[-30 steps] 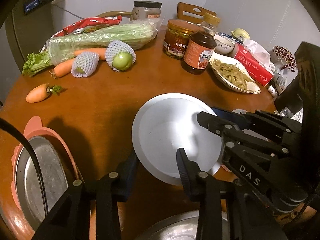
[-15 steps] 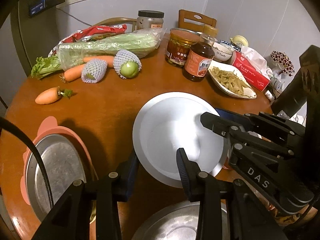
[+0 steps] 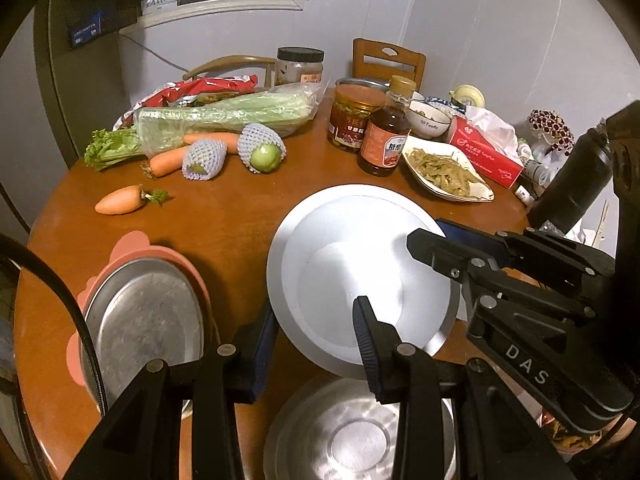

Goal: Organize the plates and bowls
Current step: 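Lift the white plate off the noodle cup and carry it over the steel bowl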

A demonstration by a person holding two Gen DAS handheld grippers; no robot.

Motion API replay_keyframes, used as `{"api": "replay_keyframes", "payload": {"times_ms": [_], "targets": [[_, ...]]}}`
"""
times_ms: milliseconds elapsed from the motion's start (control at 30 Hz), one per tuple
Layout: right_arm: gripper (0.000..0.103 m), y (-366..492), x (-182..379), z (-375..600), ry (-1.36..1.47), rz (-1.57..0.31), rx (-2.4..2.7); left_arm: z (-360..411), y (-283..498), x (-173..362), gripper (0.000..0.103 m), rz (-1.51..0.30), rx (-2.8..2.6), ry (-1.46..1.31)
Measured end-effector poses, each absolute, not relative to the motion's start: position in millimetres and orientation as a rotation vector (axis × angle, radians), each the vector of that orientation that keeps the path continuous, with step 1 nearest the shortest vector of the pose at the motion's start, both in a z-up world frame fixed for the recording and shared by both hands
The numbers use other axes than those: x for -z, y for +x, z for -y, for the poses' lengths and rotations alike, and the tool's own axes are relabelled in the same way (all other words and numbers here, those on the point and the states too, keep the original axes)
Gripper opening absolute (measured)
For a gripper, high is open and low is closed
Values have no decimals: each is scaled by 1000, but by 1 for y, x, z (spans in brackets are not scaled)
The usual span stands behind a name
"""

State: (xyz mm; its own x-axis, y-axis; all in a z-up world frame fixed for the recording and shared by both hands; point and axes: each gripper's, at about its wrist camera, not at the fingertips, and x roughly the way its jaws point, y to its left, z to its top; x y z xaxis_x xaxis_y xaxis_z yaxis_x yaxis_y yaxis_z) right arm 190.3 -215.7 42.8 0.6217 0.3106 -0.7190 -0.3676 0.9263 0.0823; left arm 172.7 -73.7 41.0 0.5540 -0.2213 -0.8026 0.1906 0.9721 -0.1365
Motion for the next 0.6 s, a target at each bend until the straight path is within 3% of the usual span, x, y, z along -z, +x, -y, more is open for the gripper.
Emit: {"api": "replay_keyframes", "payload": {"times_ms": [600], "targets": [[17,114,-62,219,-60,-744,-394,70,106,-60,39,-884,242,-19]]}}
